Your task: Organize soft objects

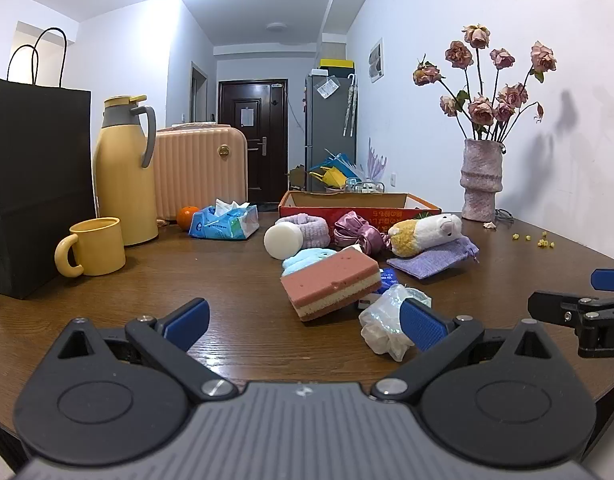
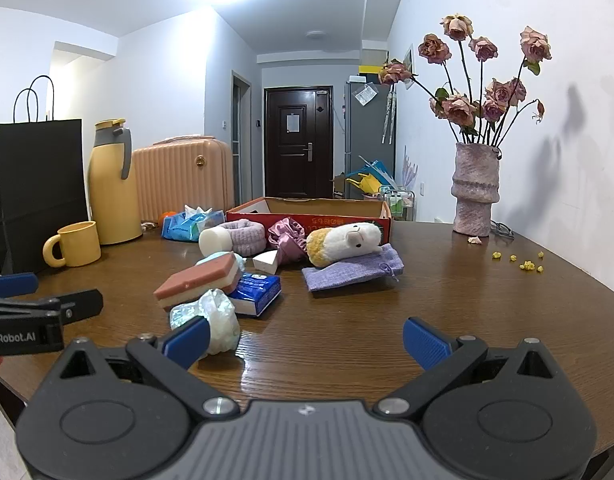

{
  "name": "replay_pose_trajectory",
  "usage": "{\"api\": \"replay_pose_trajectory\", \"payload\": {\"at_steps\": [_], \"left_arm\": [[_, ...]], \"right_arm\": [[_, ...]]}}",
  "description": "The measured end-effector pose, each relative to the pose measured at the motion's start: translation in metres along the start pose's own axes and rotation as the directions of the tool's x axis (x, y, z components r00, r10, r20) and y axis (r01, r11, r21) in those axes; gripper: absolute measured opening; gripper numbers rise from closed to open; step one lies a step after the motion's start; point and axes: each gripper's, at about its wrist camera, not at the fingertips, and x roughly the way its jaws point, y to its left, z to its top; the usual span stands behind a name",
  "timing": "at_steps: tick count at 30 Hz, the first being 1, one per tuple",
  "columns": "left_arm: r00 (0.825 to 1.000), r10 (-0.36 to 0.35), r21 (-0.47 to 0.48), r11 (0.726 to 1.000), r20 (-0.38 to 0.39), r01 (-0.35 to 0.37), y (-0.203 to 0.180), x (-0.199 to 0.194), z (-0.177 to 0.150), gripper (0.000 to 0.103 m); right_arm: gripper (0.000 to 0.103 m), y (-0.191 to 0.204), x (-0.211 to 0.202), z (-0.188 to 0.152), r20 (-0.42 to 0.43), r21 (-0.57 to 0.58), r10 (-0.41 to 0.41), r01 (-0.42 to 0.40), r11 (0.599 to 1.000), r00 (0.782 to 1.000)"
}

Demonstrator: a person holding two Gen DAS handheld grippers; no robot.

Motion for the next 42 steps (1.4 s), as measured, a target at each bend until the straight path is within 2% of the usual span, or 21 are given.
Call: {"api": "replay_pose_trajectory", "payload": {"at_steps": [42], "left_arm": [[1.000, 0.001, -0.001, 1.000, 0.004, -0.001, 0.0005, -0.0003, 0.0001, 0.103]], "right_arm": [[0.103, 0.0036, -0.0004, -0.0027, -0.003, -0.004, 0.002, -0.002, 1.000, 1.000]]}}
